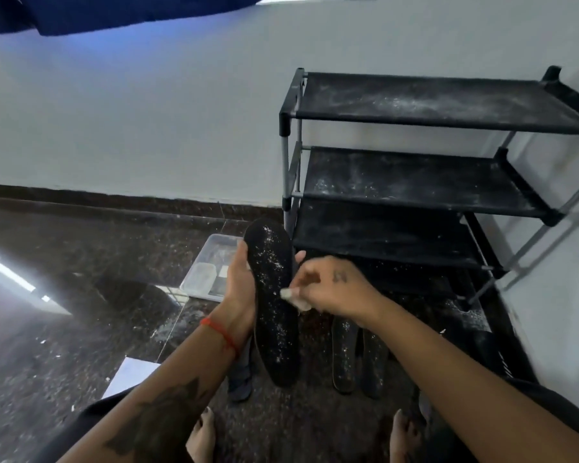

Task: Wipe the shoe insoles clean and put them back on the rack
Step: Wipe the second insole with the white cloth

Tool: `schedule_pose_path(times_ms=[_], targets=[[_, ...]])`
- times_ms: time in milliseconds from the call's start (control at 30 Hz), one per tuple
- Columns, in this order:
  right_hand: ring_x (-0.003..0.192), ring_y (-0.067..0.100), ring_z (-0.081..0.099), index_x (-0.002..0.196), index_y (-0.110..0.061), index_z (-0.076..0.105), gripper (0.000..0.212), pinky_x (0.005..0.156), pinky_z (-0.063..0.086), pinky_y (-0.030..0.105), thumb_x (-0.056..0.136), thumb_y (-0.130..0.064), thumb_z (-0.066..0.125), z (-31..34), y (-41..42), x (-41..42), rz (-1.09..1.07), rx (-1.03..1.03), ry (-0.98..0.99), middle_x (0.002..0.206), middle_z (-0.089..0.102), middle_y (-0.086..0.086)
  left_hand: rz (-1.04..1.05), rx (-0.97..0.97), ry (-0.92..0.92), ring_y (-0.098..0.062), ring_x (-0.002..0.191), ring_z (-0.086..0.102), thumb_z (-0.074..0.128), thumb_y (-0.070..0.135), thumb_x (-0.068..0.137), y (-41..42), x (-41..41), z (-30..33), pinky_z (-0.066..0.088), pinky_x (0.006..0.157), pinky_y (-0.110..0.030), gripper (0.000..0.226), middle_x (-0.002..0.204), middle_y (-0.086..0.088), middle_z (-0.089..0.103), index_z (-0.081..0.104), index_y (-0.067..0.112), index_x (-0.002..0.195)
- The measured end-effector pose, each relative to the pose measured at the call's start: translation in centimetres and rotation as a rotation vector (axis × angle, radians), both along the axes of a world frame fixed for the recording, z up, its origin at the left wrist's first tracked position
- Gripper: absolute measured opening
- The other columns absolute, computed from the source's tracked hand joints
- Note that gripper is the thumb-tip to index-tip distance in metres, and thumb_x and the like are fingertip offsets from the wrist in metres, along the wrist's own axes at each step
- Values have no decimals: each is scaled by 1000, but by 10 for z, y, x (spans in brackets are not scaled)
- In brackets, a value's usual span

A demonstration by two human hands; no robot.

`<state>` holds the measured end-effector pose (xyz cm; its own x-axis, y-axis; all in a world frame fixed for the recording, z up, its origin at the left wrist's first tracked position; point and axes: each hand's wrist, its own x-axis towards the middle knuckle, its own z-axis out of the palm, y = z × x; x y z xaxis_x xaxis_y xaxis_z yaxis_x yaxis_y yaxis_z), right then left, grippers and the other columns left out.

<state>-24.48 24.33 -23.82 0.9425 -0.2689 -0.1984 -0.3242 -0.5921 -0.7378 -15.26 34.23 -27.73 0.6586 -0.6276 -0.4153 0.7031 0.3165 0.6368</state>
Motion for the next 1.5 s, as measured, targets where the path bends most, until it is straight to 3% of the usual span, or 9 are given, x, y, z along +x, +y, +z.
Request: schedule_pose_path(times_ms=[67,167,300,500,633,767,1033,1333,1500], targets=[[76,4,63,80,-21,67,9,60,43,10,81,-30,68,1,-14,12,-122,-142,-189,90,70,-8,-27,18,4,-20,53,68,24,50,99,-3,8,-1,57,51,-30,74,65,-11,69,74,11,59],[68,1,62,82,-17,69,3,62,50,12,81,-20,70,-4,-16,30,-188,-44,-418,81,69,-7,-129,55,43,-27,74,70,27,63,92,-6,15,-2,56,72,-38,73,91,-17,70,71,5,94],[68,5,64,84,-16,72,8,65,53,24,77,-13,74,-19,8,41,-3,-46,-396,77,71,-4,-74,92,14,-21,58,68,34,54,94,-10,20,-5,55,56,-26,71,70,-13,69,74,6,61],[77,13,62,95,-17,73,16,68,46,21,83,-11,64,-23,-27,48,-81,-360,-365,87,68,1,-199,72,-8,-19,55,68,30,43,99,-12,11,0,55,51,-23,63,66,-10,69,75,11,69],[66,1,62,98,-13,67,14,58,46,8,84,-12,65,-16,-32,50,-226,-228,-438,84,69,1,-231,44,62,-28,77,69,28,56,94,-10,11,5,49,80,-38,66,93,-14,71,72,7,99],[72,4,65,92,-15,67,13,66,53,19,81,-9,65,-19,3,51,-38,-114,-533,82,69,-2,-129,83,10,-19,59,68,30,45,99,-11,17,0,55,55,-23,58,68,-11,69,69,7,79],[85,11,58,103,-16,70,22,71,38,11,86,-7,58,-25,-41,60,-239,-361,-412,98,65,3,-213,60,56,-27,73,68,27,63,94,-12,16,1,48,76,-40,70,91,-14,70,72,8,97],[78,13,54,110,-12,68,27,69,44,18,87,-4,57,-27,-18,64,-41,-323,-484,89,61,5,-200,90,-24,-21,61,69,30,54,96,-13,14,5,55,51,-27,62,75,-13,70,68,6,88],[84,8,48,115,-14,65,32,63,35,6,86,-3,54,-26,-48,66,-277,-408,-415,100,60,6,-249,135,30,-28,83,67,26,66,92,-10,19,1,51,76,-41,72,110,-17,69,69,10,110]])
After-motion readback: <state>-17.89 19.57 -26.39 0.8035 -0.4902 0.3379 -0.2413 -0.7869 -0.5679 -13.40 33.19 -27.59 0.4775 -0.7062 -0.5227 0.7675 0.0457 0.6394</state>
